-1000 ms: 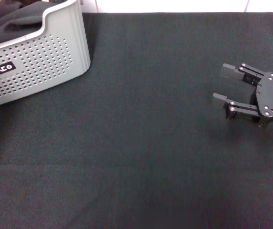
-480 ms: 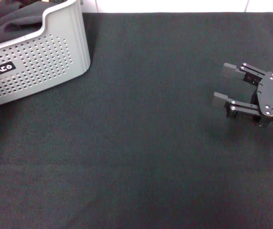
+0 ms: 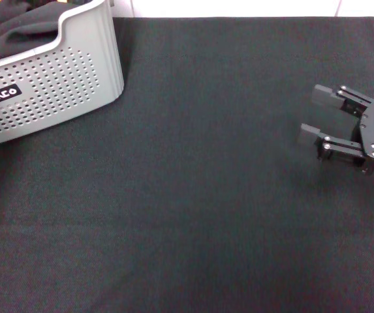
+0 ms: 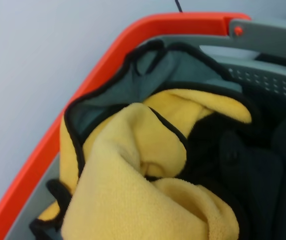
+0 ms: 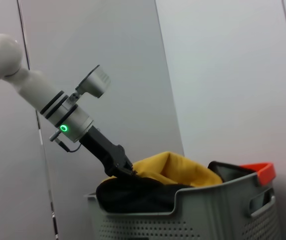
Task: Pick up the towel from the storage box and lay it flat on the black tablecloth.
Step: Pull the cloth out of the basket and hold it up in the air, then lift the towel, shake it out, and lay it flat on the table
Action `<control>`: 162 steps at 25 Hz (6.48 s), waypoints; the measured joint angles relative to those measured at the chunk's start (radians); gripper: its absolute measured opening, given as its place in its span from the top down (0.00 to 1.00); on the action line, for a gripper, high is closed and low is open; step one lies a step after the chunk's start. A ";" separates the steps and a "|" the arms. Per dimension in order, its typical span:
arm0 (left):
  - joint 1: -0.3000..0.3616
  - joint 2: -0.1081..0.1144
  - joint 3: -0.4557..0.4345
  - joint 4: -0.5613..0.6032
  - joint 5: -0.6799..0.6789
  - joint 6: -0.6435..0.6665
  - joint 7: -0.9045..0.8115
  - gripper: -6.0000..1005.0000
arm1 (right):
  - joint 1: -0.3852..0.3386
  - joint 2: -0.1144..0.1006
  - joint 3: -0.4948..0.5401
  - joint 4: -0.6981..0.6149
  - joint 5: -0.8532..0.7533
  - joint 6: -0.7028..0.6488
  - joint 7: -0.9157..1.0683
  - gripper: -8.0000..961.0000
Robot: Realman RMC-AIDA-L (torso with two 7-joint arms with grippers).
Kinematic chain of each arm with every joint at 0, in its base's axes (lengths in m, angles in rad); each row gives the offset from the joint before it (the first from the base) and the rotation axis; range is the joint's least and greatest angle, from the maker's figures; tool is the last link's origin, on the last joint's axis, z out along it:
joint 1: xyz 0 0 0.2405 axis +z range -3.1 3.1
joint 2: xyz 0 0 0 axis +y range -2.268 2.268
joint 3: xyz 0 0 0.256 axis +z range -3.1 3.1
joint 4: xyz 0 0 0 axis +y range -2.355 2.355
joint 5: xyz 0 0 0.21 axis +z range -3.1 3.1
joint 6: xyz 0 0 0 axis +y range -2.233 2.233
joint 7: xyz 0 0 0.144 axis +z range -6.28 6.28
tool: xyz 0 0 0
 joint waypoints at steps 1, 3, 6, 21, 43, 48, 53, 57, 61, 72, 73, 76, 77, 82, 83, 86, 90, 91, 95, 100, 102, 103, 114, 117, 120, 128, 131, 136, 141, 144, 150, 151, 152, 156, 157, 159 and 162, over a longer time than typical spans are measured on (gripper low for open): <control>-0.001 -0.002 -0.007 0.006 -0.001 0.000 0.000 0.94 | -0.004 0.000 0.006 0.000 0.000 -0.004 -0.004 0.13; -0.004 -0.008 -0.026 0.025 -0.001 0.000 -0.001 0.96 | -0.011 0.001 0.020 0.000 0.000 -0.013 -0.011 0.13; -0.016 -0.028 -0.064 0.065 -0.008 0.000 0.003 0.96 | -0.026 0.002 0.057 0.000 -0.001 -0.038 -0.019 0.13; -0.054 -0.046 -0.176 0.106 -0.559 -0.006 0.026 0.97 | -0.079 -0.004 0.134 0.001 0.002 -0.094 -0.027 0.13; -0.138 -0.068 -0.128 -0.151 -1.211 0.014 0.032 0.97 | -0.132 -0.069 0.160 0.001 -0.007 -0.195 -0.117 0.13; -0.157 -0.104 -0.069 -0.307 -1.173 0.021 0.136 0.97 | -0.137 -0.092 0.160 0.002 -0.007 -0.208 -0.143 0.13; -0.161 -0.117 0.030 -0.336 -1.138 0.025 0.225 0.97 | -0.150 -0.090 0.198 0.008 -0.006 -0.203 -0.143 0.13; -0.160 -0.121 0.095 -0.333 -1.117 0.044 0.275 0.97 | -0.152 -0.082 0.211 0.017 -0.008 -0.201 -0.138 0.13; -0.163 -0.122 0.119 -0.334 -1.110 0.100 0.324 0.97 | -0.145 -0.080 0.205 0.024 -0.024 -0.208 -0.112 0.13; -0.146 -0.130 0.119 -0.313 -1.103 0.120 0.328 0.97 | -0.116 -0.067 0.206 0.022 -0.215 -0.339 -0.038 0.13; -0.141 -0.130 0.119 -0.306 -1.103 0.120 0.327 0.97 | -0.117 -0.067 0.207 0.022 -0.219 -0.353 -0.039 0.13; -0.132 -0.130 0.119 -0.289 -1.103 0.125 0.327 0.97 | -0.123 -0.071 0.211 0.021 -0.224 -0.399 -0.040 0.13; -0.132 -0.130 0.119 -0.287 -1.103 0.126 0.326 0.97 | -0.125 -0.072 0.212 0.022 -0.223 -0.402 -0.040 0.13; -0.132 -0.131 0.120 -0.279 -1.106 0.136 0.325 0.96 | -0.126 -0.070 0.223 0.026 -0.216 -0.365 -0.040 0.16; -0.132 -0.131 0.120 -0.279 -1.106 0.136 0.325 0.96 | -0.125 -0.068 0.234 0.026 -0.216 -0.356 -0.040 0.17; -0.137 -0.135 0.121 -0.279 -1.110 0.142 0.324 0.96 | -0.122 -0.066 0.260 0.026 -0.220 -0.344 -0.041 0.21; -0.139 -0.138 0.121 -0.279 -1.113 0.143 0.324 0.96 | -0.099 -0.062 0.260 0.024 -0.222 -0.312 -0.040 0.30; -0.139 -0.138 0.121 -0.279 -1.113 0.143 0.324 0.96 | -0.099 -0.062 0.260 0.024 -0.222 -0.312 -0.040 0.32; -0.141 -0.140 0.121 -0.279 -1.114 0.143 0.324 0.96 | -0.076 -0.052 0.257 0.025 -0.245 -0.277 -0.040 0.41; -0.143 -0.141 0.121 -0.279 -1.114 0.143 0.324 0.96 | -0.063 -0.039 0.258 0.022 -0.266 -0.261 -0.041 0.49; -0.144 -0.141 0.121 -0.279 -1.114 0.143 0.324 0.96 | -0.065 -0.038 0.259 0.019 -0.267 -0.260 -0.042 0.56; -0.144 -0.141 0.121 -0.279 -1.114 0.143 0.324 0.96 | -0.067 -0.038 0.260 0.019 -0.267 -0.260 -0.042 0.62; -0.145 -0.141 0.121 -0.279 -1.113 0.143 0.316 0.96 | -0.073 -0.043 0.261 0.019 -0.267 -0.256 -0.050 0.78; -0.146 -0.141 0.121 -0.279 -1.114 0.143 0.314 0.96 | -0.073 -0.042 0.261 0.017 -0.266 -0.252 -0.067 0.80; -0.146 -0.141 0.121 -0.279 -1.114 0.143 0.314 0.96 | -0.074 -0.039 0.261 0.017 -0.266 -0.253 -0.098 0.82; -0.142 -0.141 0.145 -0.285 -1.105 0.143 0.310 0.96 | -0.073 -0.040 0.268 0.015 -0.257 -0.266 -0.114 0.93; -0.134 -0.141 0.164 -0.291 -1.097 0.143 0.310 0.96 | -0.075 -0.038 0.311 0.015 -0.254 -0.290 -0.110 0.97; -0.115 -0.150 0.172 -0.312 -1.090 0.144 0.317 0.96 | -0.075 -0.034 0.392 0.002 -0.253 -0.343 -0.103 0.98; -0.089 -0.165 0.177 -0.334 -1.090 0.144 0.345 0.95 | -0.053 -0.030 0.419 -0.102 -0.253 -0.372 -0.017 0.98; -0.075 -0.168 0.196 -0.347 -1.090 0.141 0.353 0.93 | -0.037 -0.017 0.419 -0.168 -0.253 -0.355 0.025 0.98; -0.040 -0.176 0.250 -0.375 -1.101 0.120 0.405 0.88 | 0.015 0.013 0.443 -0.253 -0.253 -0.283 0.091 0.98; -0.033 -0.177 0.260 -0.381 -1.106 0.111 0.416 0.88 | 0.015 0.013 0.443 -0.253 -0.253 -0.283 0.091 0.98; -0.027 -0.177 0.269 -0.387 -1.112 0.101 0.427 0.87 | 0.033 0.017 0.447 -0.264 -0.253 -0.270 0.106 0.98; -0.010 -0.178 0.302 -0.407 -1.131 0.058 0.468 0.86 | 0.076 0.019 0.449 -0.272 -0.255 -0.249 0.140 0.98; -0.005 -0.179 0.307 -0.410 -1.132 0.047 0.473 0.86 | 0.081 0.020 0.449 -0.275 -0.255 -0.246 0.143 0.98; 0.005 -0.179 0.315 -0.414 -1.136 0.026 0.481 0.86 | 0.086 0.023 0.449 -0.283 -0.255 -0.237 0.149 0.98; 0.012 -0.179 0.316 -0.423 -1.141 0.003 0.497 0.86 | 0.090 0.026 0.448 -0.302 -0.257 -0.217 0.163 0.98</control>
